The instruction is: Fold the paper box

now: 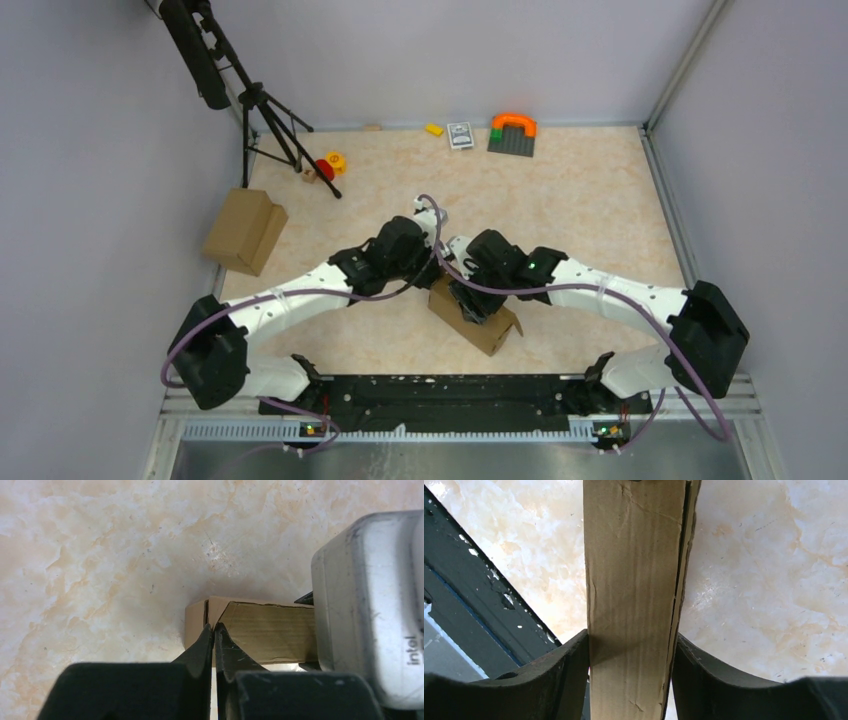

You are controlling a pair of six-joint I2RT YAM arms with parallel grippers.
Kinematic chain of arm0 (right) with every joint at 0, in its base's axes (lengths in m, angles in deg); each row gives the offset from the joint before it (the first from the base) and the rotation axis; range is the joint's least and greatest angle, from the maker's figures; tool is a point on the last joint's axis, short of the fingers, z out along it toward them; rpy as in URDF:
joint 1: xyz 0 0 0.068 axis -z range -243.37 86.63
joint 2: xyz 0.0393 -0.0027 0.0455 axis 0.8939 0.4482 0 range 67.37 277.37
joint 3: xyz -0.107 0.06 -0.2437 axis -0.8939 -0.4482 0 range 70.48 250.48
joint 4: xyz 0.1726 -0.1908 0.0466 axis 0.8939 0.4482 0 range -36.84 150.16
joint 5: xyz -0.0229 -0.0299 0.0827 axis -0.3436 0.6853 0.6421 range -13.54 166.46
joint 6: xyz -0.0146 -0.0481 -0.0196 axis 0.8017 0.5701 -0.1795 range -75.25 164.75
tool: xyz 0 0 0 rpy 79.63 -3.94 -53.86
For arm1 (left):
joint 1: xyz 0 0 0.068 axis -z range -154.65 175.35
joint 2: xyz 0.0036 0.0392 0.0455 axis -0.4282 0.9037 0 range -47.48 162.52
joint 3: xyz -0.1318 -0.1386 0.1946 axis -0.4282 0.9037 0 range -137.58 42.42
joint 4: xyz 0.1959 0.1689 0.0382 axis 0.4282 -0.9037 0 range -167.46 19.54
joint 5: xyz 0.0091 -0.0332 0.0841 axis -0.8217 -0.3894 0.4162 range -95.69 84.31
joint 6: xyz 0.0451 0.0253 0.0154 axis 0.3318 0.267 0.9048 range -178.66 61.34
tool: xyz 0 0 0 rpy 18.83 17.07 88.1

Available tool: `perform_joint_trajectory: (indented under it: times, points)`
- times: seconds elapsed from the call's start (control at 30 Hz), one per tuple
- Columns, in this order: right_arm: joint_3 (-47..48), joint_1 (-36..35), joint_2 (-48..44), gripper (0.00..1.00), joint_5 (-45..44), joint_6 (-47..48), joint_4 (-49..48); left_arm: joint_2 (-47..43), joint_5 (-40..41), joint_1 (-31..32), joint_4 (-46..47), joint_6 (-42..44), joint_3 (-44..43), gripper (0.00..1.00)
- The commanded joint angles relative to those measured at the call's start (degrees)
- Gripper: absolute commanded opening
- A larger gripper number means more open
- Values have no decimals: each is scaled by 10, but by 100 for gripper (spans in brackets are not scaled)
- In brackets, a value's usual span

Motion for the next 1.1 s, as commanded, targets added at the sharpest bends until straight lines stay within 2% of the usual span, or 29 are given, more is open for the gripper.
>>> perform_joint_trajectory:
  times: [0.0, 0.37, 0.5, 0.8, 0.97, 1.07]
  points:
    - [2, -6, -16, 54, -23, -5, -17, -13, 1, 10, -18, 12, 15, 0]
    - [4, -6, -17, 54, -33, -5, -12, -22, 12, 16, -27, -6, 37, 0]
    - [5, -6, -18, 57, -41, -5, -12, -26, 27, 20, -25, -13, 47, 0]
    - [14, -6, -40, 77, -71, -24, -6, -36, 52, 24, -26, -23, 51, 0]
    - [13, -6, -59, 78, -93, -33, 14, -29, 64, 33, -26, -31, 45, 0]
    - [13, -6, -69, 85, -107, -36, 33, -21, 68, 38, -27, -32, 40, 0]
